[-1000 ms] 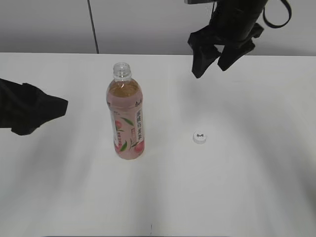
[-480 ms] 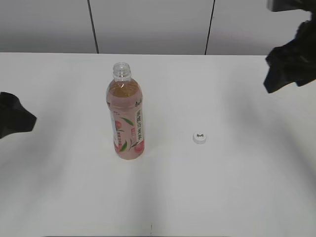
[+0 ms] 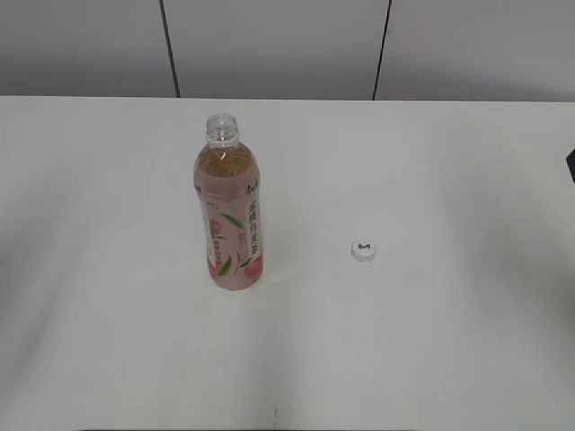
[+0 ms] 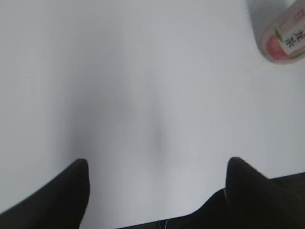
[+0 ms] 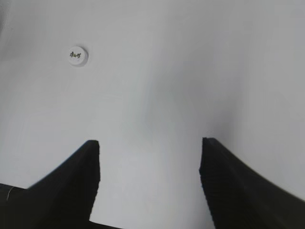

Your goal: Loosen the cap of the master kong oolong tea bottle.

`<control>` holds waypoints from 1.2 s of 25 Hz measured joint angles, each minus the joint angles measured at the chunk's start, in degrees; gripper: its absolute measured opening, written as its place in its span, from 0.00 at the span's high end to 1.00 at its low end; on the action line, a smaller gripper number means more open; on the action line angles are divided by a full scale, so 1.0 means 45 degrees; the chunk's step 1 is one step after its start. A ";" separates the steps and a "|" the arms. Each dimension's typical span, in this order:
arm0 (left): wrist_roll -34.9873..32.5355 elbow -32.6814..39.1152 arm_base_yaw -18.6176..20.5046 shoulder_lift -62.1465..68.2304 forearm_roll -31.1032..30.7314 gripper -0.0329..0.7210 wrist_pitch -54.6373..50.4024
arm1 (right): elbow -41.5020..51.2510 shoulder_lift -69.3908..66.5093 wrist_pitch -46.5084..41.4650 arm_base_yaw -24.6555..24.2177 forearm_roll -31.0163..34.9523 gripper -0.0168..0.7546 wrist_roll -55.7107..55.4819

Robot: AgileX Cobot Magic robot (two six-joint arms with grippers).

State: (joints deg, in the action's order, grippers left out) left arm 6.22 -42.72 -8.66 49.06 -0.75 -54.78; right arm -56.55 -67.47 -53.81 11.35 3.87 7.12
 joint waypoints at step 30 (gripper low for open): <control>-0.1531 0.2354 0.0516 -0.9868 -0.0039 0.31 -0.0866 | 0.5889 1.4895 -0.2018 0.0000 -0.1886 0.45 -0.1583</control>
State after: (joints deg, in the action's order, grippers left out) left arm -0.67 -32.13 -6.34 4.65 -0.93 -58.68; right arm -30.05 -0.44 -62.89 11.35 -4.62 0.00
